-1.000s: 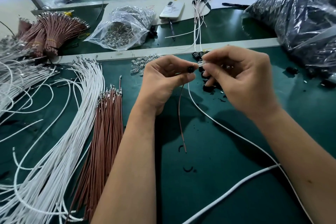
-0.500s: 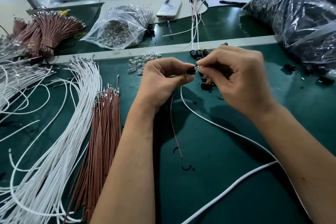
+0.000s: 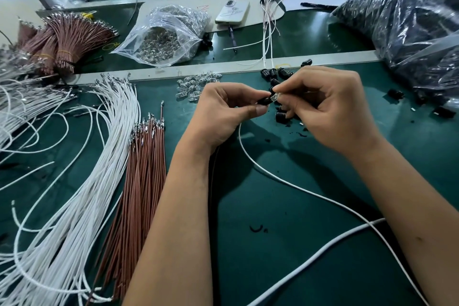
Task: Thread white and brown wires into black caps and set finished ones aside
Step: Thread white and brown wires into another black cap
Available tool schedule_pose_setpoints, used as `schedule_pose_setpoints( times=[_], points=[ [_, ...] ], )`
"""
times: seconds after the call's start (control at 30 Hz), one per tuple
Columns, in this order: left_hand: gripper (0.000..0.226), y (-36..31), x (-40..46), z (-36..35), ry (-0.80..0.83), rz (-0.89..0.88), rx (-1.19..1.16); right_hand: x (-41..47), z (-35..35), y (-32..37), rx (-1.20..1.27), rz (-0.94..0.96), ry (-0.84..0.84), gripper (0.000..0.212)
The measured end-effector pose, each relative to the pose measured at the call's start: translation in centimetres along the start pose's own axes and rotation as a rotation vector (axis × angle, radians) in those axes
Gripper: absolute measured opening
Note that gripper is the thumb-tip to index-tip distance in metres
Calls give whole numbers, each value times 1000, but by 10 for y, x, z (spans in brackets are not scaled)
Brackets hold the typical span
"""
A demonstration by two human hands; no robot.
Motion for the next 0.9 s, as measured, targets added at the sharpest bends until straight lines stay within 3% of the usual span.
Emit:
schedule_pose_setpoints(
  times=[0.47, 0.9],
  points=[
    [21, -3, -6, 1, 72, 115, -140, 7, 3, -11, 404, -318, 118, 9],
    [22, -1, -5, 0, 75, 90, -100, 2, 0, -11, 193, -212, 164, 7]
  ],
)
Point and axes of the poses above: each hand's wrist, its own x-axis towards the middle knuckle, its own z-axis out of the back of the hand, y = z × x, the point moved 2 cm from there along x, towards the middle knuckle, and after that the axes turned 2 degrees about -x, right-handed, at the moved point
